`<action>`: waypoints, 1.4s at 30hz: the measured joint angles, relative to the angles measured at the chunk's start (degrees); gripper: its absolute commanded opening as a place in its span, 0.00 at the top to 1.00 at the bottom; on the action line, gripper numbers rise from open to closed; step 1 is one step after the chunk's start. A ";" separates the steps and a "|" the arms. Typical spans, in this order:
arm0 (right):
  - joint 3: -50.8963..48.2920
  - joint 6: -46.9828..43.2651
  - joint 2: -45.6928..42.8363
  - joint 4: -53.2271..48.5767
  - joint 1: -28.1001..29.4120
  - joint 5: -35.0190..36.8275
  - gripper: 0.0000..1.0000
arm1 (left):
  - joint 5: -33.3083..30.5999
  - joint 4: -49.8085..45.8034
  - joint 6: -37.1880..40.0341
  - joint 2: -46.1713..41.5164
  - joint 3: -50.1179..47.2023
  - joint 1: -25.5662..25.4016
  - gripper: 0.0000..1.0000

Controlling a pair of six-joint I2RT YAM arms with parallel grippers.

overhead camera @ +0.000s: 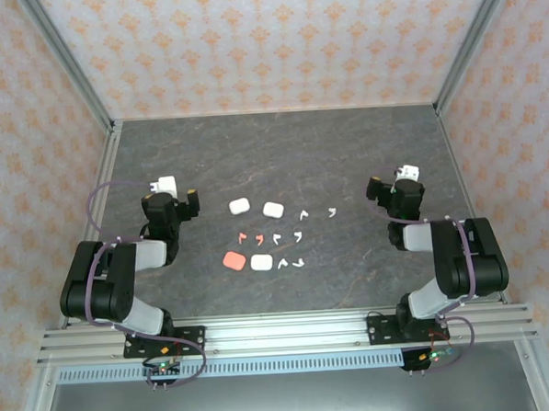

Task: Insert the wireless bluetooth earbuds into the charging case

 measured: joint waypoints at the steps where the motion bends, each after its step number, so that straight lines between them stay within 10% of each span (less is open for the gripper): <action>1: 0.00 0.00 0.00 0.00 0.00 0.00 0.01 | 0.00 0.00 0.00 0.00 0.00 0.00 0.00; 17: 0.42 0.02 -0.26 -1.66 -0.02 -0.66 0.01 | -0.04 -0.13 -0.04 -0.07 0.00 0.00 0.00; 27: 19.26 0.28 -16.57 -36.68 1.33 -6.27 0.01 | -0.98 -22.34 -7.26 -19.52 8.04 -0.35 0.00; 42: 40.89 -1.29 2.58 -67.19 33.31 -14.03 0.01 | 15.10 -54.03 -30.60 -26.77 19.43 -0.37 0.00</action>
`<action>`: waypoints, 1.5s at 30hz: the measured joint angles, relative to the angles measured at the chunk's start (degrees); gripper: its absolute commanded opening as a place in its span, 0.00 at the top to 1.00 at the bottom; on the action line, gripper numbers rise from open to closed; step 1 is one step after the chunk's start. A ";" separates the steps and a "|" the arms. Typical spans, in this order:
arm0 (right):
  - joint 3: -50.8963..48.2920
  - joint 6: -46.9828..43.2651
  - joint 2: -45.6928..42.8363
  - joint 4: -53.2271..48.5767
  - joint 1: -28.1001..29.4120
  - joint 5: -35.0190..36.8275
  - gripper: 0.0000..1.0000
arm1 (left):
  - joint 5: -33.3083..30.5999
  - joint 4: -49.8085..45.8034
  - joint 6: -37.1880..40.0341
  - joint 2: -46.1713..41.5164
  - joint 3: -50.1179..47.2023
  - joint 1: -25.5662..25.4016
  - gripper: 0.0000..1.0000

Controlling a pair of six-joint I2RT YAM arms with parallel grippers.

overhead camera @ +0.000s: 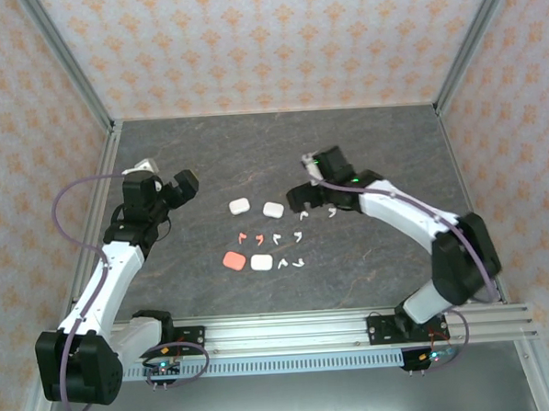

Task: Insert the wireless bluetooth earbuds into the charging case

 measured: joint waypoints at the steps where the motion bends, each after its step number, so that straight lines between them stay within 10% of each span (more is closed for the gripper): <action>1: 1.64 -0.42 2.51 -0.72 1.60 -0.37 0.01 | 0.37 -0.63 -0.57 0.00 0.11 0.00 0.00; 18: 26.45 -6.93 33.31 -6.25 5.64 -3.58 0.00 | 1.70 -3.26 -2.43 -3.43 0.28 0.00 0.00; 45: 22.51 -12.85 31.06 -8.20 9.09 2.58 0.30 | 0.87 -5.42 -2.27 -3.48 0.28 0.00 0.00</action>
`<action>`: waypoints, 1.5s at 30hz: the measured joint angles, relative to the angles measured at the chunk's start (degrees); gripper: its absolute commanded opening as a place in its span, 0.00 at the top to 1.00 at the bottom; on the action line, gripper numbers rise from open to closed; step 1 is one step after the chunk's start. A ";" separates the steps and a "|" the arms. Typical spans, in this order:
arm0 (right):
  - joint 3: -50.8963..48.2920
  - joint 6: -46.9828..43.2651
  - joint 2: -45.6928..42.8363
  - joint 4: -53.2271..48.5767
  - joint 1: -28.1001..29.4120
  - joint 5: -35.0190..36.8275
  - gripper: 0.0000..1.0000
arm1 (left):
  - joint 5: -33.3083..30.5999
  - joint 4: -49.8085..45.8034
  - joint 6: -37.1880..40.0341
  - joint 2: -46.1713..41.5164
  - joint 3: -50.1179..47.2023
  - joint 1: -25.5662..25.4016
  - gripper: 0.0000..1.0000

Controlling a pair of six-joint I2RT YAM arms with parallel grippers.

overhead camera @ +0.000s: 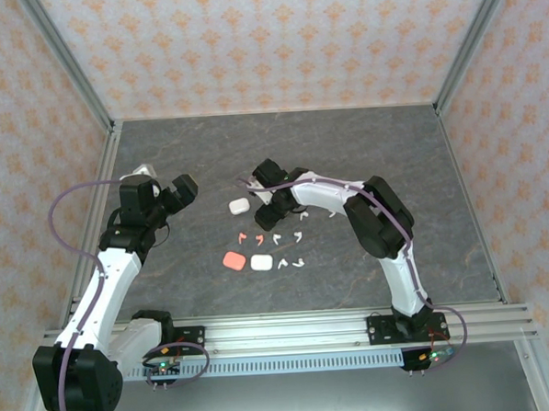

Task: Insert the wireless bluetooth earbuds into the charging case

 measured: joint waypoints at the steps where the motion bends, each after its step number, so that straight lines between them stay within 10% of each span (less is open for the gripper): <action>1: 0.00 -0.09 0.00 -0.09 0.02 0.15 0.32 | 0.00 0.00 0.00 0.00 0.00 0.00 0.00; 19: -3.54 -3.69 -3.85 -0.44 0.44 2.73 0.57 | 6.32 -2.47 3.06 1.99 4.85 0.00 0.00; 33: -22.53 -11.52 -40.74 14.67 -2.16 1.14 0.58 | 33.66 -2.27 7.21 9.07 12.76 -5.84 0.09; 45: -24.33 -18.86 -48.70 15.50 0.11 -2.69 0.58 | 41.03 1.64 7.80 14.12 17.44 -15.06 0.10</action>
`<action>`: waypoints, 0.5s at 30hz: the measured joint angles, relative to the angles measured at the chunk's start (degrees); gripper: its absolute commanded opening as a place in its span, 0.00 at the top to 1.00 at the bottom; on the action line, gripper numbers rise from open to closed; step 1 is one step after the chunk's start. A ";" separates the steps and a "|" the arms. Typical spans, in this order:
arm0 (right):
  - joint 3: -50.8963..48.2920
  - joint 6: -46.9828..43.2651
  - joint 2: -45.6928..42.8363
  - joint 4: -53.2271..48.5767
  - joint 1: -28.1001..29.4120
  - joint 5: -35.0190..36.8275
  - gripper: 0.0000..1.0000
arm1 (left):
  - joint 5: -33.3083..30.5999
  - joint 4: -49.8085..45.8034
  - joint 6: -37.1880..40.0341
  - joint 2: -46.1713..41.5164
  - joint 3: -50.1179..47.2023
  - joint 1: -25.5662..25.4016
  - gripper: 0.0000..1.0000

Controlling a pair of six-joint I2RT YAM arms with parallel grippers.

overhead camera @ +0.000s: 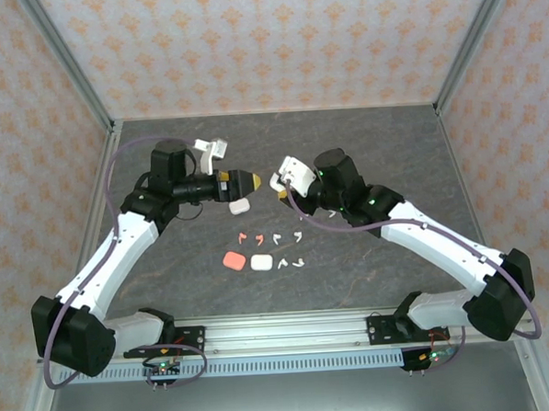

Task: Insert the wireless bluetooth earbuds into the charging case

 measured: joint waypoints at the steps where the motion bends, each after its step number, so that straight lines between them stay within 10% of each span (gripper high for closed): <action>1: 0.00 -0.22 -0.17 0.00 0.13 -0.24 0.58 | 0.11 0.20 0.00 0.37 0.26 -0.61 0.10; 15: -0.11 -1.77 -1.62 -0.02 0.52 -1.75 0.58 | 1.90 0.59 1.73 6.23 4.37 -7.67 0.34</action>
